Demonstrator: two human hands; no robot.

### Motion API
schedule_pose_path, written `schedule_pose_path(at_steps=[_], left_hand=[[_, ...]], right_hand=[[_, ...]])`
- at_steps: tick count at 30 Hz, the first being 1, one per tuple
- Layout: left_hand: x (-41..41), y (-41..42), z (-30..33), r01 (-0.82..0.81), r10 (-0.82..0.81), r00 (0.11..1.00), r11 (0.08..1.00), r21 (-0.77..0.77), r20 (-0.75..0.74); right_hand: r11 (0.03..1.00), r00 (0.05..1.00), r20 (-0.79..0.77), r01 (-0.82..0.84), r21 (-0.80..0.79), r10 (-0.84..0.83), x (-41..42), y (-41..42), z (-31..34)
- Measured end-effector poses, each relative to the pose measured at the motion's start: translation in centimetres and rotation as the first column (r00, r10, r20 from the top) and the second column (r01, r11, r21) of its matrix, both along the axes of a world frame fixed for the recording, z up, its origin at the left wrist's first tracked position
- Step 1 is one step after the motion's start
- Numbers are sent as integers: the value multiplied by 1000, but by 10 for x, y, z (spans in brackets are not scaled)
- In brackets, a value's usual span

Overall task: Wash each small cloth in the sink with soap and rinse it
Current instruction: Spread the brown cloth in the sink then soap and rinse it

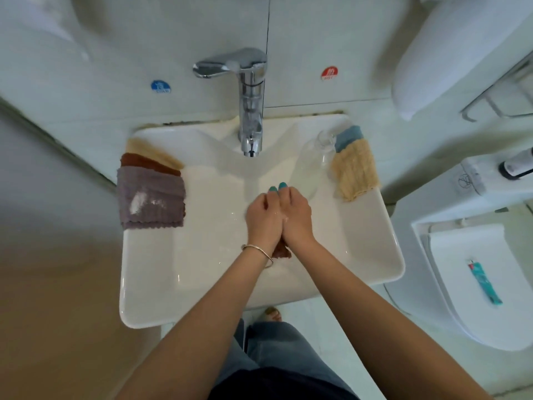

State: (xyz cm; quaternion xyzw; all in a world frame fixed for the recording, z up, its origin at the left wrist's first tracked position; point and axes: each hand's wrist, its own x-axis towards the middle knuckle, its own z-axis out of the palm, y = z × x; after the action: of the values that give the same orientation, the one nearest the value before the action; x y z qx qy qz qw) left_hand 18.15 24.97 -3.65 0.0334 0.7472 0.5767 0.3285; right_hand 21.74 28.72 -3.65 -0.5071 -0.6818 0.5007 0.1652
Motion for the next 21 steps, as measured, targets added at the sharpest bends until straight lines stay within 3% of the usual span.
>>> schedule_pose_path(at_steps=[2,4,6,8,12,14,17,21], left_hand=[[-18,4,4,-83,83,995,997,-7,57],[-15,2,11,-31,31,1000,999,-25,-2],[12,-3,17,92,-91,994,996,15,-65],[20,-3,15,89,-86,994,995,39,-68],[-3,4,12,53,-64,991,994,-95,-115],[13,6,15,108,-120,981,990,-88,-154],[19,9,24,36,-34,995,999,27,-95],[-11,12,22,-33,34,999,997,-69,14]], right_hand=[[995,995,26,-97,37,96,5,-11,7],[983,986,45,-163,80,160,13,-10,15],[996,997,9,-73,60,72,17,7,17],[998,1000,1,-11,59,11,21,8,16],[973,979,40,-202,113,199,30,-12,17],[989,991,58,-124,82,119,26,8,18],[996,996,72,-51,71,46,21,17,23],[949,958,124,-277,150,260,26,-5,28]])
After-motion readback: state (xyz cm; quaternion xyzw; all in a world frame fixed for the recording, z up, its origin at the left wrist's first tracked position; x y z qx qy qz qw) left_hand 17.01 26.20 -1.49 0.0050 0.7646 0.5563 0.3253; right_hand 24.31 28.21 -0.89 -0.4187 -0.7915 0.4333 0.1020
